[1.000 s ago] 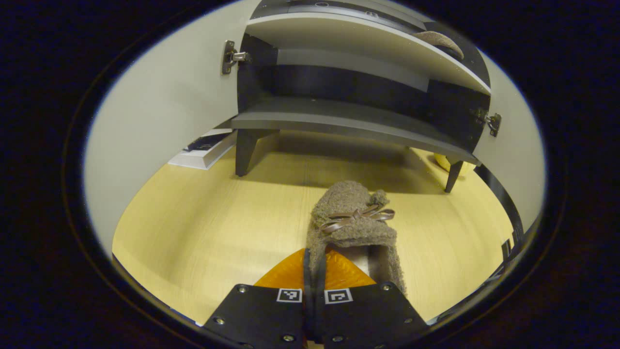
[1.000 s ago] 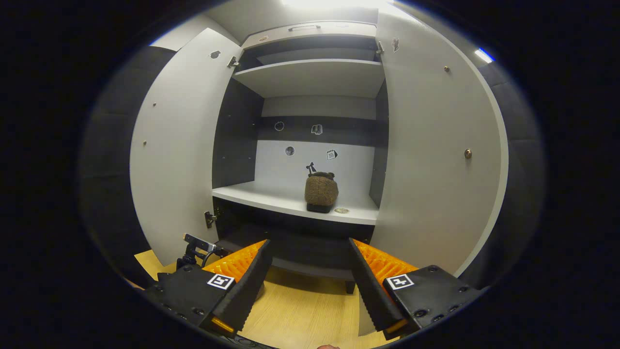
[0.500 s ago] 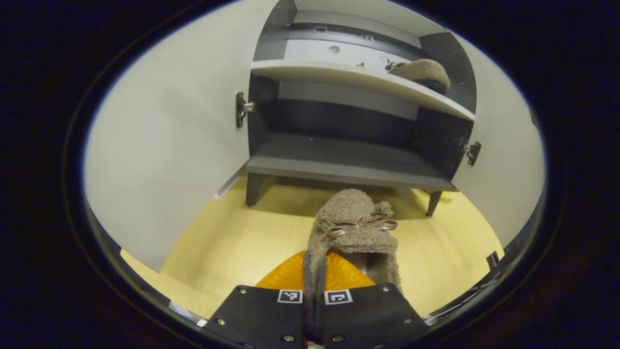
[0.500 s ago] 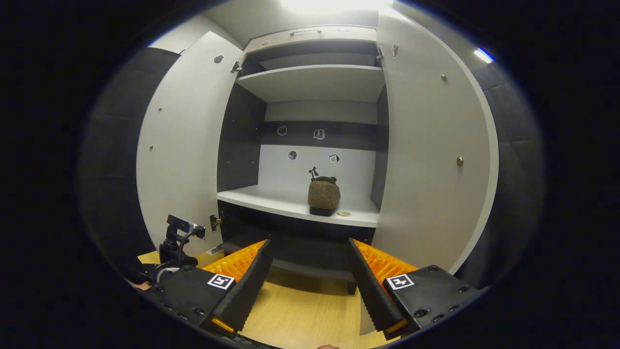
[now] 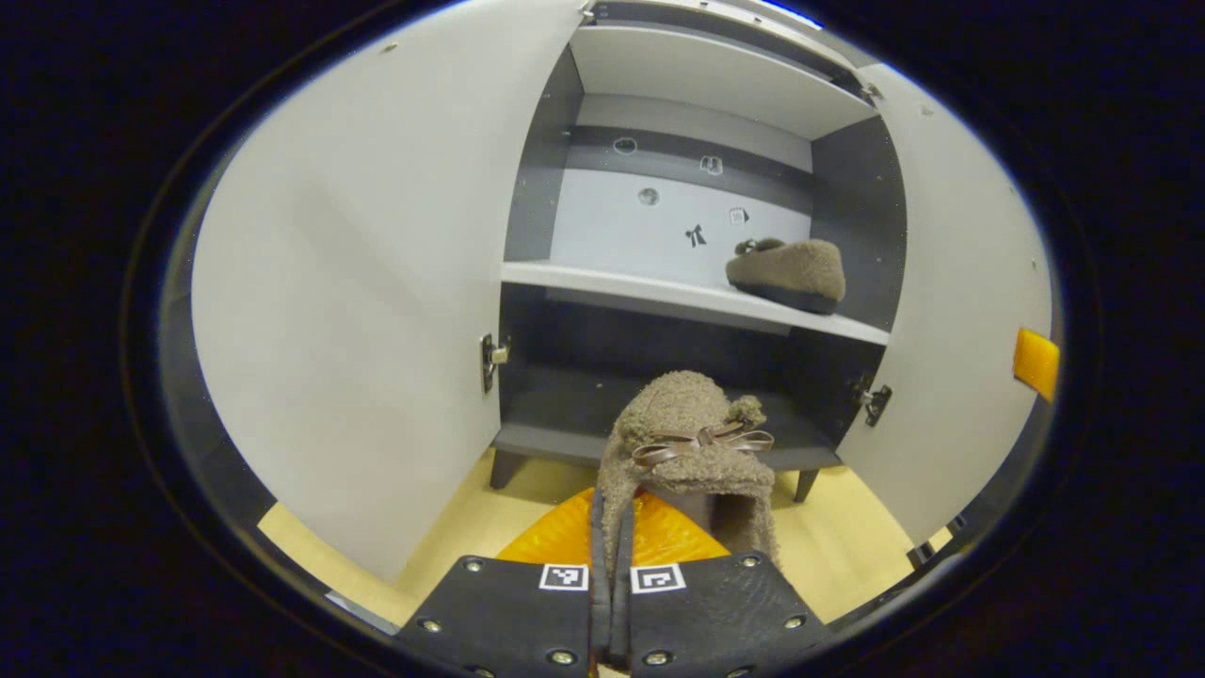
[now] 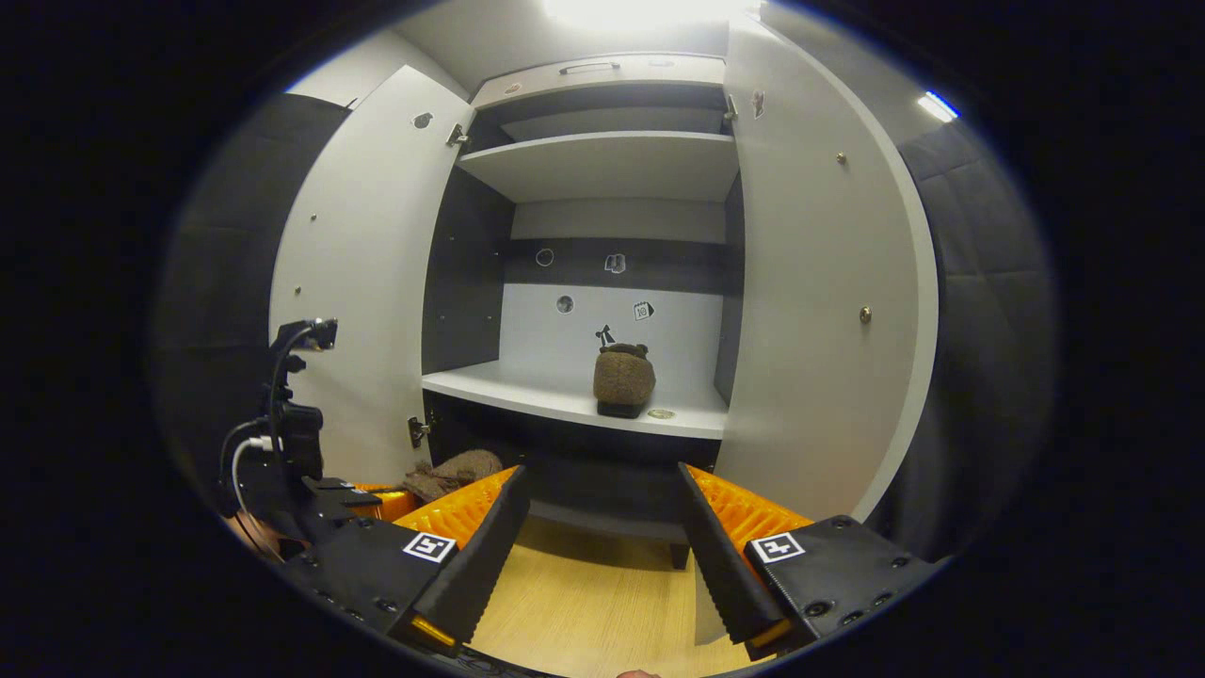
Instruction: Grab one shoe with the right hand and put it into the shoe cabinet, grab the other shoe with the left hand and put it into the shoe cabinet; then close the right door with the right hand and the left door with the left hand.
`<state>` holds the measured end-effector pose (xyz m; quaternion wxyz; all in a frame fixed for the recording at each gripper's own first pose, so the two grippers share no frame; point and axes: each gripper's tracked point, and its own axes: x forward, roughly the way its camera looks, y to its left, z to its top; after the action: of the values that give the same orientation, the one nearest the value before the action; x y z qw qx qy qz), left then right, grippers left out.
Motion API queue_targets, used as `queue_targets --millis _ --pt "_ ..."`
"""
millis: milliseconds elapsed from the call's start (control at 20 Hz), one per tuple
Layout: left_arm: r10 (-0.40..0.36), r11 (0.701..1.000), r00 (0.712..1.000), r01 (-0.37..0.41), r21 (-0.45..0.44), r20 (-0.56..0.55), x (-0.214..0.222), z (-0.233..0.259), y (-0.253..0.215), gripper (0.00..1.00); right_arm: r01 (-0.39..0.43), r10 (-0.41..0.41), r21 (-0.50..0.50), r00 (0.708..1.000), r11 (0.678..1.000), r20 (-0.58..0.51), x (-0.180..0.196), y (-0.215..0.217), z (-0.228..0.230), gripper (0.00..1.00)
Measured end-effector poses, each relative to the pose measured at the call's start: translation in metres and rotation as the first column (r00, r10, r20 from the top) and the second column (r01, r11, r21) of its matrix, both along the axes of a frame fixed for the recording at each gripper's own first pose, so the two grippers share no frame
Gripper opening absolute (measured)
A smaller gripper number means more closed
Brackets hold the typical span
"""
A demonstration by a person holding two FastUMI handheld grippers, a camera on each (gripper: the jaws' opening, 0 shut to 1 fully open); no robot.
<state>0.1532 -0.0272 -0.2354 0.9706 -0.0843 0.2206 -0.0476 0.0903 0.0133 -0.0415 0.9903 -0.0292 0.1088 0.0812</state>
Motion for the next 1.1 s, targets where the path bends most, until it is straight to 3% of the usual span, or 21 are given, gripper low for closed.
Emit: queue_targets --millis 50,100,800,1100 --pt "0.003 1.000 1.000 -0.003 -0.003 0.022 0.005 0.013 0.002 0.07 -0.001 0.001 -0.002 1.000 1.000 0.003 0.000 0.000 0.001 0.98" --pt "0.005 1.000 0.999 -0.004 -0.009 0.040 0.010 0.022 0.002 0.00 -0.001 0.001 -0.004 1.000 1.000 0.004 0.000 0.001 0.001 0.98" --pt "0.038 0.998 0.959 -0.022 -0.063 0.282 0.128 0.147 -0.003 0.01 0.024 -0.024 0.015 1.000 1.000 -0.014 0.002 0.002 -0.009 0.98" --pt "0.057 0.998 0.949 -0.042 -0.053 0.310 0.190 0.170 -0.003 0.01 0.058 -0.057 0.036 0.998 0.998 -0.034 0.002 -0.005 -0.021 0.98"
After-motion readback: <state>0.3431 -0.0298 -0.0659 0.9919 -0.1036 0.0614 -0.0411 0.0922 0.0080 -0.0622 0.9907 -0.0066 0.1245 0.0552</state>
